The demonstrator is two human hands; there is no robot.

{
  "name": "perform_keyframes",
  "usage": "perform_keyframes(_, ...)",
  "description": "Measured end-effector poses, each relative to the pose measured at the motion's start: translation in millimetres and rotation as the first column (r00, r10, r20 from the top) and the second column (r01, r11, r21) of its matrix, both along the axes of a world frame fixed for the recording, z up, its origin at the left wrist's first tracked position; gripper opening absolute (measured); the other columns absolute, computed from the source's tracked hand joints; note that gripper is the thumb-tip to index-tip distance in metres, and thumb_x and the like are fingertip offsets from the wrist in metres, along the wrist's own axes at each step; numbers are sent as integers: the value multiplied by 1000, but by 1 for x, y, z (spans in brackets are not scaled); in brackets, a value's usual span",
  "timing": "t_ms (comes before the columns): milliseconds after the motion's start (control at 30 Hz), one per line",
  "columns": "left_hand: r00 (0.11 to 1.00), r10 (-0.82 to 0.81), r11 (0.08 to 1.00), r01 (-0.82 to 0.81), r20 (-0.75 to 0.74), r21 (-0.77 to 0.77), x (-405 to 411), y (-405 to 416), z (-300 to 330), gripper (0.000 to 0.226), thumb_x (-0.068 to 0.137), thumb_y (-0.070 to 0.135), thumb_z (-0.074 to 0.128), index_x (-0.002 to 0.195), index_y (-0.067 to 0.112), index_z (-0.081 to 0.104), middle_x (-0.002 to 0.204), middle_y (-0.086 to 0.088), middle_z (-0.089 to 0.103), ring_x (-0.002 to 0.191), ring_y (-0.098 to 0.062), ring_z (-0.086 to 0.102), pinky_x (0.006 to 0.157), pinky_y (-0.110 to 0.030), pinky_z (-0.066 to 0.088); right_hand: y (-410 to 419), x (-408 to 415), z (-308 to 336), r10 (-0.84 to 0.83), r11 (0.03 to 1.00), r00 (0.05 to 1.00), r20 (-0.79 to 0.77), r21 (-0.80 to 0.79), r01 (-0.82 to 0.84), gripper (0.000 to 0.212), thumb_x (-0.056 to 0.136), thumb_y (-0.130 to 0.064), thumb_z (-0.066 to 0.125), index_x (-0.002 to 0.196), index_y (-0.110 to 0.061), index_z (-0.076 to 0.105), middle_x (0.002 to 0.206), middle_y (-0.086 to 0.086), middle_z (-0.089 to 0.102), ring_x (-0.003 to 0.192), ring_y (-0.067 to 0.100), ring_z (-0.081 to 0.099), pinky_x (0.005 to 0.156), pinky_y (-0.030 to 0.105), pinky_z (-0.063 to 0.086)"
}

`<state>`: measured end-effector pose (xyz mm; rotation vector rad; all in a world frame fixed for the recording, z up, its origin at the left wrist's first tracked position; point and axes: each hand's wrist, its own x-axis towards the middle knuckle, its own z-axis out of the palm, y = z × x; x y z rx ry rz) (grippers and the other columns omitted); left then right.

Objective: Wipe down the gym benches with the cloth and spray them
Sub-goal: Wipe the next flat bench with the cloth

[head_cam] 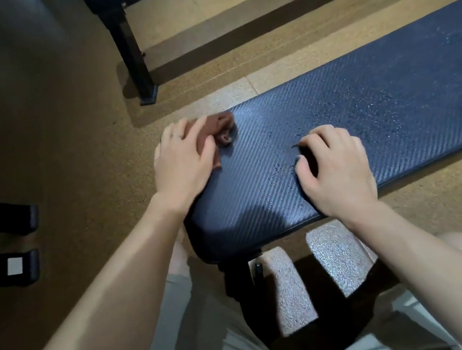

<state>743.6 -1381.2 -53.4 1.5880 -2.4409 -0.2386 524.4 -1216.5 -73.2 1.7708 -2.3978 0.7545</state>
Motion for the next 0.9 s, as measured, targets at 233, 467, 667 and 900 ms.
perform_keyframes(233, 1000, 28, 999, -28, -14, 39, 4, 13, 0, 52, 104, 53, 34, 155, 42, 37, 165, 3, 33, 153, -25, 24, 122, -52, 26, 2, 3, -2, -25, 999, 999, 39, -47, 26, 21, 93, -26, 55, 105, -11, 64, 113, 7, 60, 104, 30, 53, 92, 44, 37)
perform_keyframes(467, 948, -315, 949, 316, 43, -16, 28, 121, -2, 53, 102, 47, 40, 152, 33, 48, 165, -3, 36, 154, -29, 27, 123, -55, 21, 0, 8, 0, -37, 999, 999, -2, -1, 37, 24, 93, -27, 50, 104, -10, 62, 115, 9, 60, 104, 33, 53, 90, 46, 39)
perform_keyframes(667, 947, -290, 957, 286, 135, 49, -2, -2, 6, 57, 102, 54, 28, 157, 42, 33, 167, 0, 29, 154, -26, 23, 124, -50, 22, 3, 6, 1, -13, 999, 1000, 28, -33, 14, 21, 93, -24, 53, 107, -12, 64, 116, 6, 61, 106, 29, 54, 92, 44, 38)
perform_keyframes(900, 934, -319, 946, 324, 160, -7, 1, 42, 0, 58, 104, 55, 23, 159, 38, 33, 169, -1, 25, 156, -28, 20, 125, -54, 16, 2, 11, 3, -48, 998, 998, 27, -33, 49, 19, 91, -21, 55, 105, -12, 64, 114, 5, 61, 104, 27, 53, 90, 41, 37)
